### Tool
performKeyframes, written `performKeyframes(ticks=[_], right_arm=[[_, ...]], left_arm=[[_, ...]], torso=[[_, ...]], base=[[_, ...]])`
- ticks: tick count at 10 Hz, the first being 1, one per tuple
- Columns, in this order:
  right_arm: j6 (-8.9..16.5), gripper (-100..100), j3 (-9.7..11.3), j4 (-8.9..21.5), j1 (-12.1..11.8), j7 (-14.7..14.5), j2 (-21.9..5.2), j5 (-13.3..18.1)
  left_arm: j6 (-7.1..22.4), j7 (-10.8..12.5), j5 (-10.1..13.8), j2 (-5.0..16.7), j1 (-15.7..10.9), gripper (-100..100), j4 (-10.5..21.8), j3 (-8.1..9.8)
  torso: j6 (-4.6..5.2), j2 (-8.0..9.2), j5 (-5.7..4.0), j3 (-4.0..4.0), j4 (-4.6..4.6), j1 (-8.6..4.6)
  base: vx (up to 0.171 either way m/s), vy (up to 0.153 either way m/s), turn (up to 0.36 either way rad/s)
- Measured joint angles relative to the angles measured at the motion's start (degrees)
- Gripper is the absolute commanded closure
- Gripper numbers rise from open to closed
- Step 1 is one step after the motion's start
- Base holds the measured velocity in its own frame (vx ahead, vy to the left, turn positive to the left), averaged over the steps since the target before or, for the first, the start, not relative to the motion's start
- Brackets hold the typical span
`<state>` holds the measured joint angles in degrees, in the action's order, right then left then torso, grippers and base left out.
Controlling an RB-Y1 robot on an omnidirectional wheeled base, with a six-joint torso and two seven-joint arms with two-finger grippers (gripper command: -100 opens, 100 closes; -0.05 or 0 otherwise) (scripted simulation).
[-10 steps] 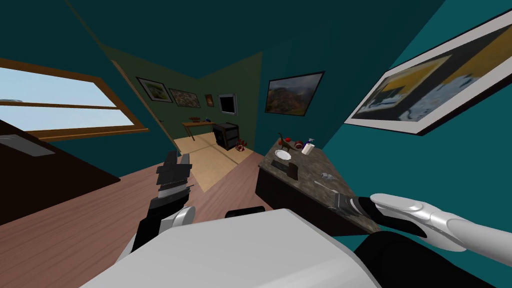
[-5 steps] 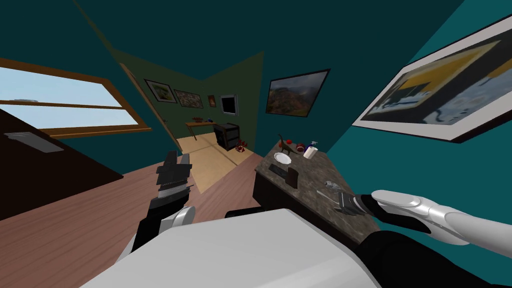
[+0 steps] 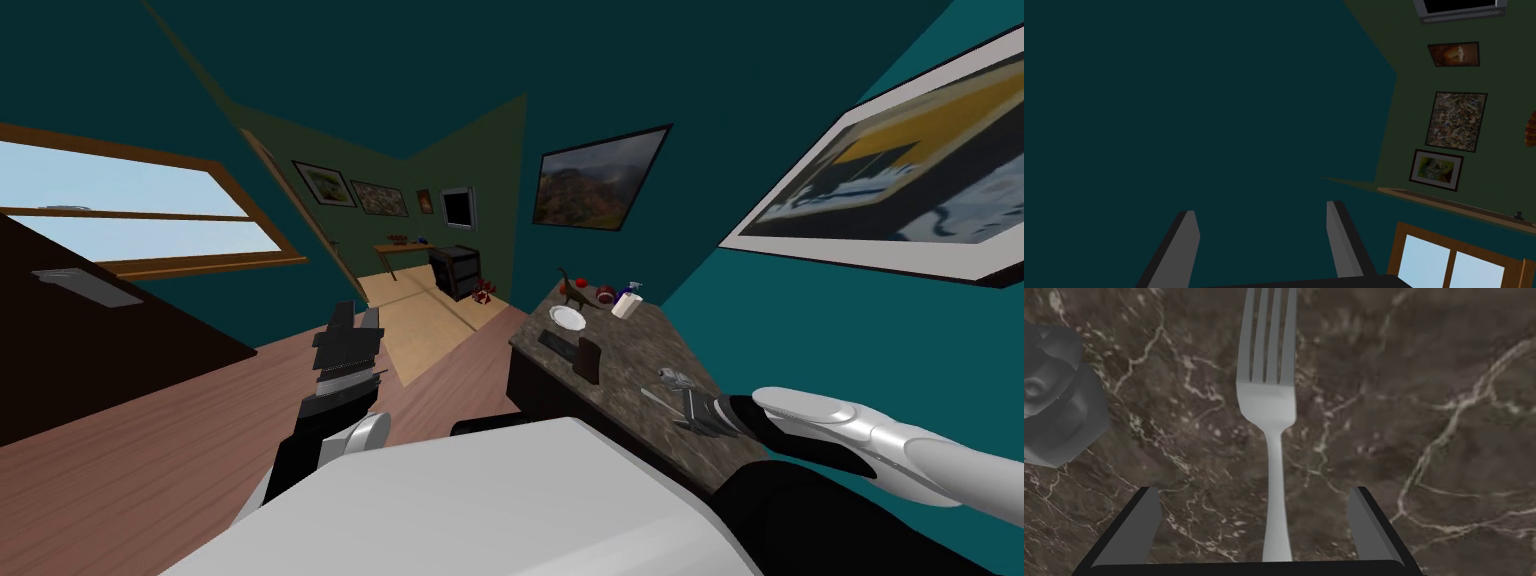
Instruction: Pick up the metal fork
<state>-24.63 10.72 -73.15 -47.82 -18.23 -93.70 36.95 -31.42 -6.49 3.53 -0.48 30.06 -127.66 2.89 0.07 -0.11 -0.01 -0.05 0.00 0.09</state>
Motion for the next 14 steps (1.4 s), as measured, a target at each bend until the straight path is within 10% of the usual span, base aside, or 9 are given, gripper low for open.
performKeyframes(ticks=[5,6,10,11,12,14], right_arm=[[-2.85,-100,0.22,5.45,2.25,-3.42,5.23,1.51],[-2.93,100,0.23,5.53,2.27,-3.55,5.32,1.54],[-2.99,100,0.25,5.48,2.26,-3.59,5.29,1.56],[-2.99,0,0.25,5.49,2.26,-3.6,5.3,1.56],[-2.99,100,0.25,5.49,2.26,-3.6,5.29,1.56],[-1.99,100,-0.22,3.34,0.97,-2.51,3.18,0.73]], left_arm=[[0.0,0.0,0.0,0.0,0.0,0,0.0,0.0],[0.0,0.0,0.0,0.0,0.0,0,0.0,0.0],[0.0,0.0,0.0,0.0,0.0,0,0.0,0.0],[0.0,0.0,0.0,0.0,0.0,0,0.0,0.0],[0.0,0.0,0.0,0.0,0.0,0,0.0,0.0],[0.0,0.0,0.0,0.0,-0.01,0,0.0,0.0]], torso=[[0.0,0.06,0.0,0.04,0.01,-0.02],[0.0,0.08,0.01,0.05,0.02,-0.04],[0.03,0.11,-0.01,0.07,0.04,-0.1],[0.02,0.11,-0.01,0.07,0.04,-0.11],[0.02,0.11,-0.01,0.07,0.04,-0.11],[0.0,0.17,0.0,0.1,0.06,-0.16]], base=[[0.017,0.018,0.017],[0.0,0.0,0.0],[0.0,0.0,0.0],[0.0,0.0,0.0],[-0.015,-0.015,-0.031],[-0.023,-0.025,-0.027]])
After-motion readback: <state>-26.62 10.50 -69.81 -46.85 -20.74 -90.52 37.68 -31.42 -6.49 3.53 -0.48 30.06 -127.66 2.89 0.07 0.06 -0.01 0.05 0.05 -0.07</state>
